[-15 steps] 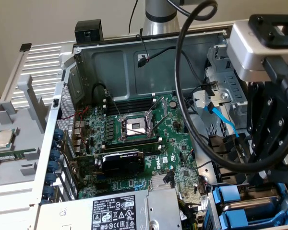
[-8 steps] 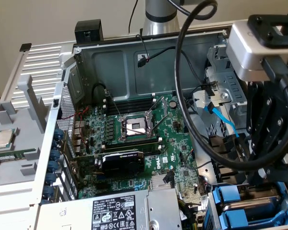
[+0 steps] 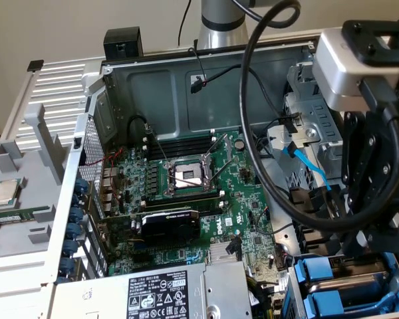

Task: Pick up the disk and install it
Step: 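Insert the second disk wire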

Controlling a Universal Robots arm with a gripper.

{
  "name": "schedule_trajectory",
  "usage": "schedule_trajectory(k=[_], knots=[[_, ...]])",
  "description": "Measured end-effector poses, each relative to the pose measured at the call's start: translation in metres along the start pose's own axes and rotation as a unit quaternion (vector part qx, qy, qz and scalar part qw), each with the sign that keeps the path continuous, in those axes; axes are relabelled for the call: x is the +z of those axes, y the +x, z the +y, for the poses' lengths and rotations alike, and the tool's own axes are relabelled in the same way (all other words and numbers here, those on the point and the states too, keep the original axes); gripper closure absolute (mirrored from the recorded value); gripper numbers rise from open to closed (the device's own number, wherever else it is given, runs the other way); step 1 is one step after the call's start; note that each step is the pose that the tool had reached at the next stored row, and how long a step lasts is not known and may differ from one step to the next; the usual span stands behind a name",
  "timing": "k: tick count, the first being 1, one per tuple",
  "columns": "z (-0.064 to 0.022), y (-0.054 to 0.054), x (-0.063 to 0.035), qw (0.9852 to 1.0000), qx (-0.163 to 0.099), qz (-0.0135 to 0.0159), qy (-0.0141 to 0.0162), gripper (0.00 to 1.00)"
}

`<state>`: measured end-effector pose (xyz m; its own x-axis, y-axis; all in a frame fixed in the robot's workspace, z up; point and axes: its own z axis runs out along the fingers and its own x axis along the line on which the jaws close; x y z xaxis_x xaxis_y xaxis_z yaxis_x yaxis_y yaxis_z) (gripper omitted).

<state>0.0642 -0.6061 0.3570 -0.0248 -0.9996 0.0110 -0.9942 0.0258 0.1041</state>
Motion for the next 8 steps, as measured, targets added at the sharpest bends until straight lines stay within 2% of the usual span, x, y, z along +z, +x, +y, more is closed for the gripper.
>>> schedule_trajectory(k=[5,8], knots=[[0.0000,-0.0004,0.0002,1.0000,0.008,-0.0006,-0.0017,0.84],[-0.0001,-0.0027,0.0001,1.0000,0.009,0.0021,-0.0019,0.84]])
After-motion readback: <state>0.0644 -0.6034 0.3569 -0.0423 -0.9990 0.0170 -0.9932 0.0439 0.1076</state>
